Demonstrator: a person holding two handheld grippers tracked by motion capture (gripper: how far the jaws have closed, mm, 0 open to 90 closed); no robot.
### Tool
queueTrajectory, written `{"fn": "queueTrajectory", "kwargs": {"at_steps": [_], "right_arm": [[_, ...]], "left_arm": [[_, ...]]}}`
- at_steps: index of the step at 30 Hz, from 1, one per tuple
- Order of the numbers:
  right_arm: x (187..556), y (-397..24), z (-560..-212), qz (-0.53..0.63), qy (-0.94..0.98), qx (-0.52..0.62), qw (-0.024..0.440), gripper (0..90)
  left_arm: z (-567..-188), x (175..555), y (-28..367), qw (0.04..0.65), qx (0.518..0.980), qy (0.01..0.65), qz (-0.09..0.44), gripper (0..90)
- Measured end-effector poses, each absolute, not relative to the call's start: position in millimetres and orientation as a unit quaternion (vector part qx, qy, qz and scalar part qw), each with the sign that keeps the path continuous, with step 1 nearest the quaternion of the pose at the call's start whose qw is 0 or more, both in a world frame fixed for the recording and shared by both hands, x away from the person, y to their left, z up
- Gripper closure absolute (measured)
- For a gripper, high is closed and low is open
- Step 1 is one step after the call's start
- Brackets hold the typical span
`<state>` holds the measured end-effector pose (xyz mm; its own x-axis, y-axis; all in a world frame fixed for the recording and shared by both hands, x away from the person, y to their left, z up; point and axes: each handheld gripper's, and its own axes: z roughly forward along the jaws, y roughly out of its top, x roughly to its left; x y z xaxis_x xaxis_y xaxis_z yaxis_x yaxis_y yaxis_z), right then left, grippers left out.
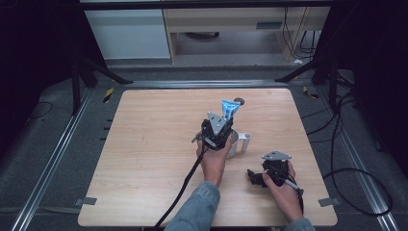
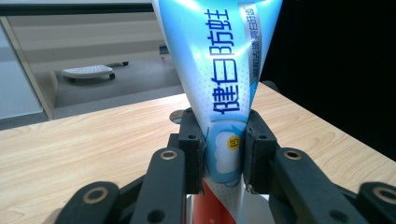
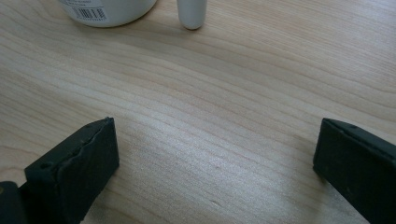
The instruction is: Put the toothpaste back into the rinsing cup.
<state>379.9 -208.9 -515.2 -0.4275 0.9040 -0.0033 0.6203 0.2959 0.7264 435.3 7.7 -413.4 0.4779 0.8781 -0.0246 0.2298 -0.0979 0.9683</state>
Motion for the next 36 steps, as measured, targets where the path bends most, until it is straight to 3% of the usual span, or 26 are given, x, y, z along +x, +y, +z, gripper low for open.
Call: {"fn": "queueTrajectory", "kwargs": {"at_steps": [36], "right_arm": [[381, -209, -515, 0.334, 0.779, 0.487, 0.212, 0.4]], "left_arm": [[-428, 438, -2, 0.511, 0.701, 0.407, 0.285, 71.9]]}}
